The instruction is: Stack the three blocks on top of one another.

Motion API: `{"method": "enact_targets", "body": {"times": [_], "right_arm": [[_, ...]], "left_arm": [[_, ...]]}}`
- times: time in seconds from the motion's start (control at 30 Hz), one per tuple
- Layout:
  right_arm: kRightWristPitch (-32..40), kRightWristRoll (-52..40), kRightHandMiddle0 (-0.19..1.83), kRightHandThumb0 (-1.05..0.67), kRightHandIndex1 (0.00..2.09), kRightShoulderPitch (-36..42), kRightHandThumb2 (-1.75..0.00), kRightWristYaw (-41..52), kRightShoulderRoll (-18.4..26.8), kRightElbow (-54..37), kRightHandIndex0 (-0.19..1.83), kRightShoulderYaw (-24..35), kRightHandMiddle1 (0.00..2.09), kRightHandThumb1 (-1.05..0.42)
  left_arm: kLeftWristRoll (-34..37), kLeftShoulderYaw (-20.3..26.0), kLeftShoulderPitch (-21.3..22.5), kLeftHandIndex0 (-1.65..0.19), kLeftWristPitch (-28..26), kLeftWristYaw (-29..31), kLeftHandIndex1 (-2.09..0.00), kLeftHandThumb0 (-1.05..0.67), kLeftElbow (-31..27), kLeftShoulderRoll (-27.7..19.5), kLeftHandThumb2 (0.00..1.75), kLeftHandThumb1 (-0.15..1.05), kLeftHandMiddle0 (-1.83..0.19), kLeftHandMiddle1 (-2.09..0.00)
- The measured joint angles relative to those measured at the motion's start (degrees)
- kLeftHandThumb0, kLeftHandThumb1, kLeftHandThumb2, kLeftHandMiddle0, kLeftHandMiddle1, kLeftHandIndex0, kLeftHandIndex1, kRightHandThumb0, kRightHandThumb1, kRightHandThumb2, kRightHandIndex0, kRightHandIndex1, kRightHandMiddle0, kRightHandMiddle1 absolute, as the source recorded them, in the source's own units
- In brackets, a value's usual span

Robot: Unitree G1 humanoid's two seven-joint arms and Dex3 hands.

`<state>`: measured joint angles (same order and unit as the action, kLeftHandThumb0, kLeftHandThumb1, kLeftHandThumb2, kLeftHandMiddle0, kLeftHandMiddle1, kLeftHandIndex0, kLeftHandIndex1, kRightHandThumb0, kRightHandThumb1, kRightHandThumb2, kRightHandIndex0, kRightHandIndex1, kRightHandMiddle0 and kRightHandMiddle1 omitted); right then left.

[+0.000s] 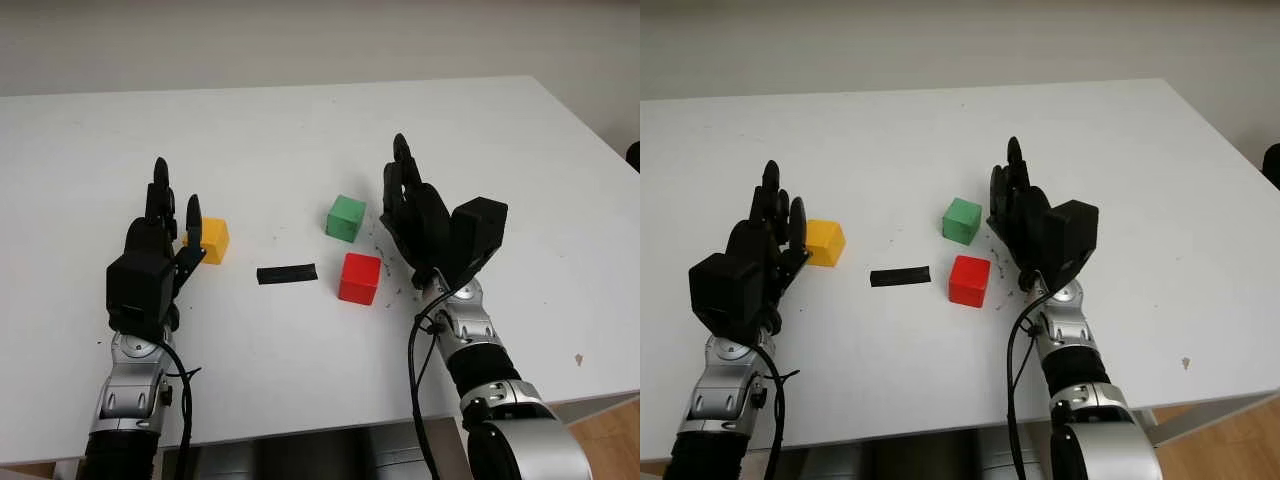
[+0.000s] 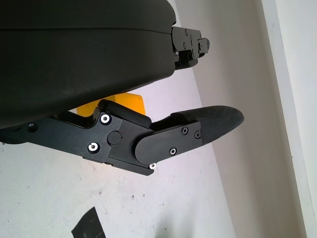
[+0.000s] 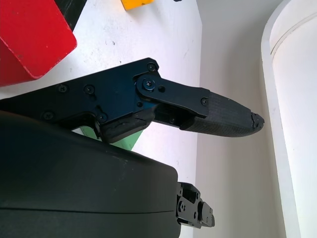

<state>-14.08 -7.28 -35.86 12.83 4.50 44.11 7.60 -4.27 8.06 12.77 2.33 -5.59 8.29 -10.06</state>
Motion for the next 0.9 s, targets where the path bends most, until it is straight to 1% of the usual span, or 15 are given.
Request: {"method": "enact_targets", "body": {"times": [0.2, 0.33, 0.43, 0.47, 0.5, 0.53, 0.57, 0.6, 0.67, 0.7, 0.77, 0.83, 0.9], "right_arm": [[0.0, -0.1, -0.19, -0.82, 0.00, -0.1, -0.69, 0.3, 0.3, 0.5, -0.19, 0.1, 0.00, -1.05], [-0.3, -0.1, -0.19, -0.80, 0.00, -0.5, -0.70, 1.0, 0.8, 1.0, -0.19, 0.1, 0.00, -1.05], [-0.7, -1.2, -0.19, -0.78, 0.00, -0.6, -0.58, 2.7, 1.7, 1.1, -0.19, 0.9, 0.00, -1.05], [-0.7, -1.8, -0.15, -0.76, 0.03, -0.6, -0.48, 3.6, 2.4, 1.0, -0.15, 1.4, 0.02, -1.05], [-0.7, -2.2, -0.13, -0.76, 0.03, -0.6, -0.44, 4.3, 3.2, 0.8, -0.14, 1.7, 0.03, -1.05], [-0.7, -2.3, -0.03, -0.75, 0.10, -0.7, -0.30, 4.8, 4.2, 0.7, -0.01, 2.0, 0.11, -1.04], [-1.3, -2.3, 0.06, -0.68, 0.20, -0.8, -0.15, 5.6, 5.4, 0.6, 0.18, 2.2, 0.34, -1.00], [-2.3, -1.7, 0.09, -0.65, 0.25, -1.0, -0.09, 7.4, 7.3, 0.6, 0.26, 2.1, 0.45, -0.97], [-4.3, -0.2, 0.13, -0.61, 0.30, -2.4, -0.04, 11.2, 11.6, 0.7, 0.35, 1.3, 0.53, -0.91], [-5.7, 0.6, 0.27, -0.54, 0.30, -3.5, -0.04, 13.5, 13.6, 1.0, 0.45, 0.9, 0.49, -0.81], [-8.3, 3.0, 0.46, -0.42, 0.25, -6.4, -0.05, 18.3, 18.2, 1.7, 0.56, -0.9, 0.34, -0.71], [-9.7, 4.2, 0.52, -0.35, 0.23, -10.0, -0.05, 21.8, 21.1, 2.5, 0.59, -2.1, 0.29, -0.67], [-10.2, 5.1, 0.54, -0.31, 0.22, -12.4, -0.05, 24.2, 22.5, 3.0, 0.61, -3.2, 0.28, -0.65]], "left_arm": [[0.0, 0.0, 0.0, 0.04, 0.0, -0.1, -0.03, -0.73, 0.0, 0.0, 0.67, 1.05, 0.03, -0.07], [0.1, 0.0, 0.1, 0.05, 0.0, -0.2, -0.03, -0.73, 0.1, 0.1, 0.68, 1.05, 0.04, -0.06], [0.1, 0.0, 0.1, 0.05, 0.0, -0.3, -0.02, -0.74, 0.1, 0.1, 0.68, 1.05, 0.04, -0.06], [0.1, 0.0, 0.1, 0.06, 0.0, -0.3, -0.02, -0.74, 0.1, 0.2, 0.68, 1.05, 0.05, -0.06], [0.2, 0.0, 0.1, 0.06, 0.0, -0.3, -0.02, -0.74, 0.1, 0.2, 0.67, 1.05, 0.05, -0.06], [0.4, 0.0, 0.1, 0.06, 0.0, -0.3, -0.02, -0.74, 0.1, 0.2, 0.67, 1.05, 0.05, -0.06], [0.5, 0.0, 0.1, 0.06, 0.0, -0.2, -0.02, -0.73, 0.0, 0.2, 0.67, 1.05, 0.04, -0.06], [0.5, 0.0, 0.1, 0.05, 0.0, -0.2, -0.02, -0.73, 0.0, 0.2, 0.67, 1.05, 0.04, -0.06], [0.5, 0.1, 0.1, 0.05, 0.0, -0.3, -0.02, -0.73, -0.1, 0.1, 0.67, 1.05, 0.04, -0.06], [0.5, 0.1, 0.1, 0.04, 0.0, -0.3, -0.02, -0.72, -0.1, 0.1, 0.67, 1.05, 0.03, -0.07], [0.3, 0.1, 0.1, 0.03, 0.0, -0.4, -0.02, -0.72, -0.1, 0.1, 0.68, 1.05, 0.02, -0.07], [-0.1, 0.0, 0.1, 0.03, 0.1, -0.6, -0.02, -0.72, -0.1, 0.1, 0.69, 1.05, 0.02, -0.07], [-0.2, -0.2, 0.1, 0.03, 0.1, -0.6, -0.02, -0.72, -0.1, 0.2, 0.68, 1.05, 0.02, -0.07]]}}
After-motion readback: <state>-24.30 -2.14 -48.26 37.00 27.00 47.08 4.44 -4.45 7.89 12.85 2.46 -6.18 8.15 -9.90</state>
